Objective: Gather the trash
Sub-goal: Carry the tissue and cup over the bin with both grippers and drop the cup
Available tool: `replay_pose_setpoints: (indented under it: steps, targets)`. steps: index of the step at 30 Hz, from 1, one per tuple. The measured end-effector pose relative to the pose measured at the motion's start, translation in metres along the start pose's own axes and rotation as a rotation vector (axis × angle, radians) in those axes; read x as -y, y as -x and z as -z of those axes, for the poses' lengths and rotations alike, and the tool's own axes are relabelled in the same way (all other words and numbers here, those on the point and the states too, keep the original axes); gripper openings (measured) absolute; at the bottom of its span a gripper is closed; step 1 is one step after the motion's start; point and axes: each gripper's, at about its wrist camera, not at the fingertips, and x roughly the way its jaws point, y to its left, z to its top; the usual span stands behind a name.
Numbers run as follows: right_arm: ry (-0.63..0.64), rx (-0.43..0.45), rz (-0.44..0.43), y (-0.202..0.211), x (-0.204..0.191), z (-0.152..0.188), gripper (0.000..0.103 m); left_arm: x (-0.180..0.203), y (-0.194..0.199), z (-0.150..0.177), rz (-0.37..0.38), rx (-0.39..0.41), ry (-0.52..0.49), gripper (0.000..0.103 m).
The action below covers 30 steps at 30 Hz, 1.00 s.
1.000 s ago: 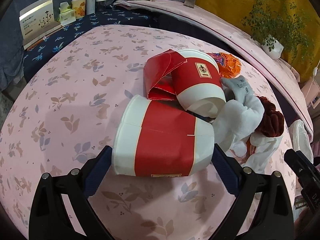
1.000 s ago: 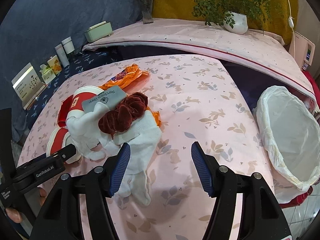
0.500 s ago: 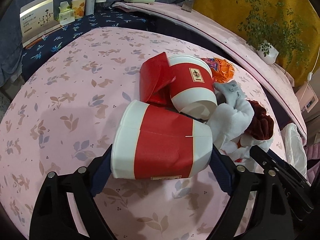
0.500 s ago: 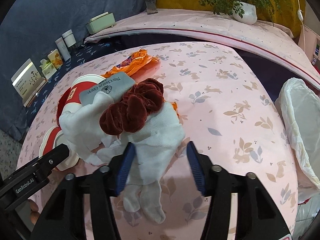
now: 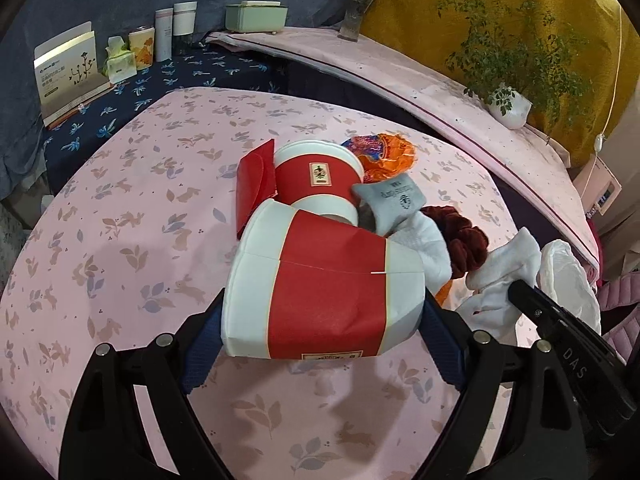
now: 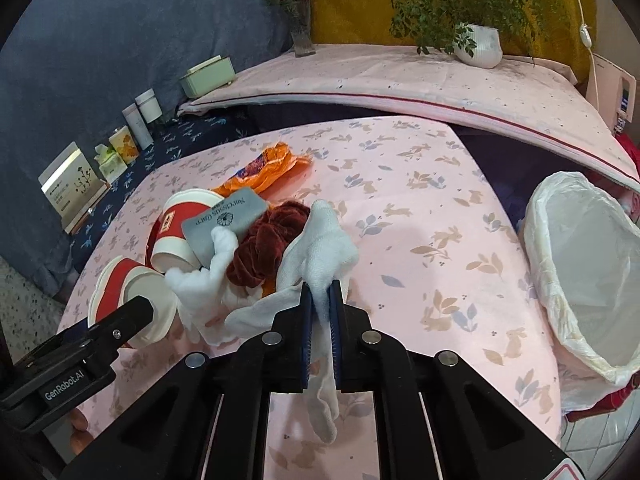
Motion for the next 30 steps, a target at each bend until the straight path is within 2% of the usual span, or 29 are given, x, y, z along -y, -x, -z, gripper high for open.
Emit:
replay_pose_setpoints:
  steps: [15,30]
  targets:
    - [-0.103,0.172,0.053,0.080,0.066,-0.024,0.008,0.087,0.035,-0.009,0.084,0.069,-0.130,0.084]
    - [-0.242,0.237,0.172,0.123,0.171,-0.018,0.008,0.206,0.037,0.002,0.190,0.072,-0.306,0.084]
